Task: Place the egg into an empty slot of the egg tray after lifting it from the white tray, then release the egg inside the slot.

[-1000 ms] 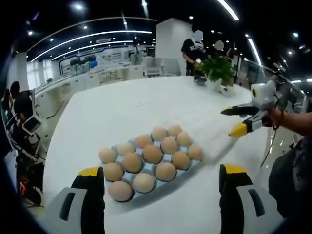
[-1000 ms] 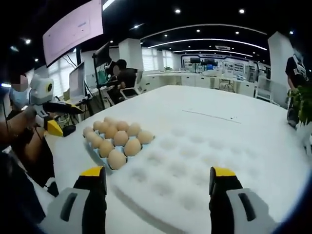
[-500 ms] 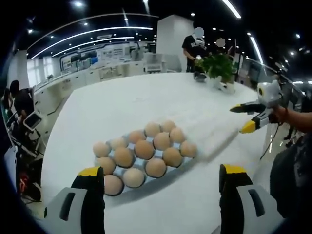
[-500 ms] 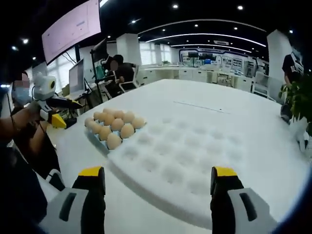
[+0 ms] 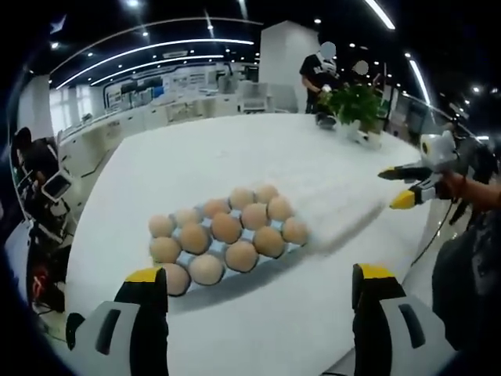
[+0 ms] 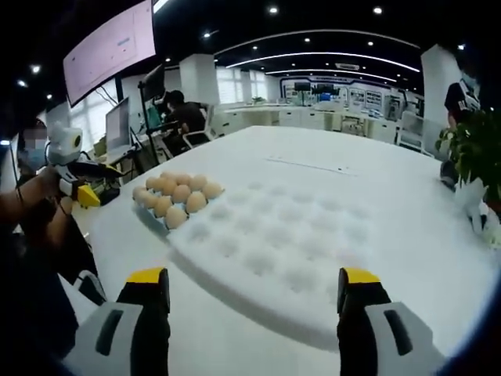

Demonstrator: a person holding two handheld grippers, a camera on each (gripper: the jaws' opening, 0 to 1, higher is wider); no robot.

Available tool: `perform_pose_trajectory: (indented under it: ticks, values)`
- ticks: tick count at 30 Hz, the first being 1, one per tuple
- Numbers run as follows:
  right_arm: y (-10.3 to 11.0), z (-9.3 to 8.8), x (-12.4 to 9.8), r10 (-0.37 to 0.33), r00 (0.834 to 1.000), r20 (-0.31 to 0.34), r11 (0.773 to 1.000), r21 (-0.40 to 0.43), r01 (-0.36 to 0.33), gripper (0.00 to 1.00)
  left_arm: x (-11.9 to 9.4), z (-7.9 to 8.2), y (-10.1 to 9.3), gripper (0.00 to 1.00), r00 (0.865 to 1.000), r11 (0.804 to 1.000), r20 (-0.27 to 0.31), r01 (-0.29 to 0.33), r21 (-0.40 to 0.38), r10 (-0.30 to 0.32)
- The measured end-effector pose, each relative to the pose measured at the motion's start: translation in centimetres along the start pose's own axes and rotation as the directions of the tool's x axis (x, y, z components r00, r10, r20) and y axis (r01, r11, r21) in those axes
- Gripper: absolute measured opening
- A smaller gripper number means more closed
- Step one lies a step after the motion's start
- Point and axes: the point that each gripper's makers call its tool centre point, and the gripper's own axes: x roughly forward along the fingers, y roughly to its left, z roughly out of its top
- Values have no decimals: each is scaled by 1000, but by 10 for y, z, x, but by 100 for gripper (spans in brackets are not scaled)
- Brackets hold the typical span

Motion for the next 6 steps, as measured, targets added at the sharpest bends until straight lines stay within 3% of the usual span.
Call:
perform_pose_trajectory:
  ticks: [6]
  values:
    - [-2, -3, -3, -1, 1000, -7, 1000, 14, 1, 92, 1, -10, -4, 100, 1000, 1000, -31, -1, 5, 1]
